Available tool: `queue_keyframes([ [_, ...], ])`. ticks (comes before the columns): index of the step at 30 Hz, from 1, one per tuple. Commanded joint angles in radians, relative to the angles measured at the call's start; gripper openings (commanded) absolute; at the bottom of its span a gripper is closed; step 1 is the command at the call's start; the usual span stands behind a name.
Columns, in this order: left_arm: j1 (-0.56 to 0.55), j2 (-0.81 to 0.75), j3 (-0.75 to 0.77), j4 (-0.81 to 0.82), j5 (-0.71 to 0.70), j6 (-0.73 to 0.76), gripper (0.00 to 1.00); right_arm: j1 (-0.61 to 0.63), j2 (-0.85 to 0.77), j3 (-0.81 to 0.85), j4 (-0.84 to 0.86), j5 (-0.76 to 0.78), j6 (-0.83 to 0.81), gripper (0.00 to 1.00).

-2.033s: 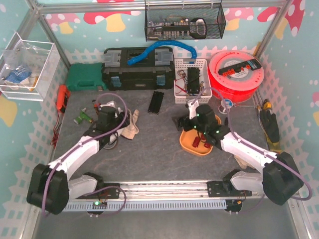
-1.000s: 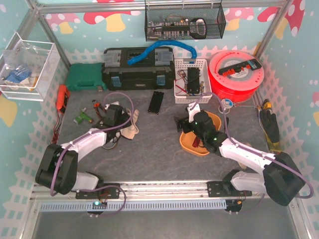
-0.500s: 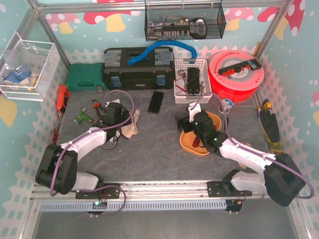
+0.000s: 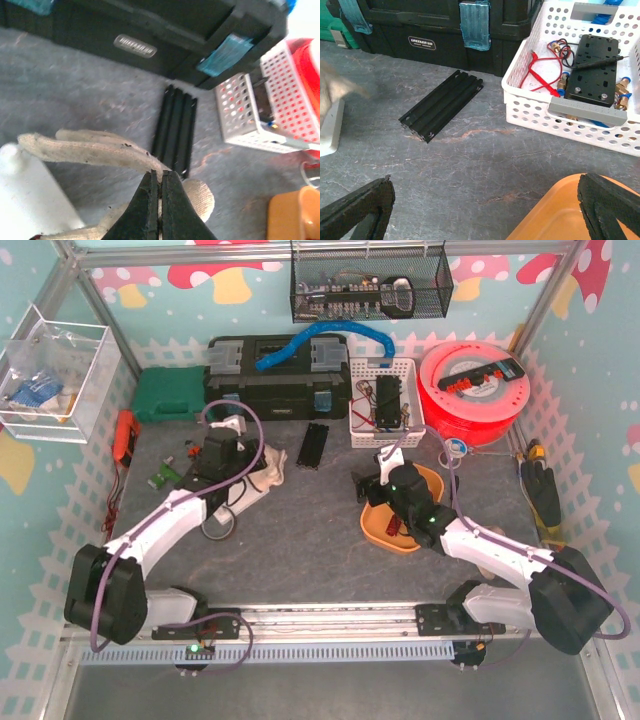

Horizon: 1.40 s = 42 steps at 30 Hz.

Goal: Install the large spring

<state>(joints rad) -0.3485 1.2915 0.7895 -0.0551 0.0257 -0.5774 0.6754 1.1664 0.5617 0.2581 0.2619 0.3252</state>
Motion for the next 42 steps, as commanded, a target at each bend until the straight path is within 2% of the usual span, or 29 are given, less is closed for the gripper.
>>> queue_keyframes([
  [1,-0.003,0.009,0.065,0.075,0.042,-0.006,0.00,0.004,-0.024,-0.020,0.008,0.027,-0.009,0.99],
  [9,-0.003,0.115,0.043,0.378,-0.115,-0.047,0.00,0.004,-0.024,-0.029,0.017,0.037,-0.012,0.99],
  [13,-0.003,0.208,0.056,0.471,-0.133,-0.063,0.00,0.004,-0.027,-0.031,0.019,0.041,-0.014,0.99],
  [21,0.000,0.410,0.141,0.527,-0.162,-0.062,0.00,0.004,-0.016,-0.033,0.029,0.035,-0.015,0.99],
  [24,0.000,0.466,0.174,0.518,-0.162,-0.056,0.15,0.004,-0.010,-0.033,0.029,0.037,-0.017,0.99],
  [28,0.003,0.492,0.219,0.448,-0.206,-0.042,0.44,0.004,-0.010,-0.033,0.028,0.044,-0.020,0.99],
  [30,0.003,0.482,0.221,0.425,-0.205,-0.033,0.55,0.004,-0.008,-0.033,0.030,0.042,-0.020,0.99],
  [35,0.001,0.408,0.206,0.338,-0.196,-0.029,0.61,0.004,0.008,-0.028,0.029,0.039,-0.020,0.99],
  [42,-0.002,0.219,0.140,0.106,-0.181,-0.036,0.64,0.004,0.008,-0.028,0.029,0.051,-0.021,0.99],
])
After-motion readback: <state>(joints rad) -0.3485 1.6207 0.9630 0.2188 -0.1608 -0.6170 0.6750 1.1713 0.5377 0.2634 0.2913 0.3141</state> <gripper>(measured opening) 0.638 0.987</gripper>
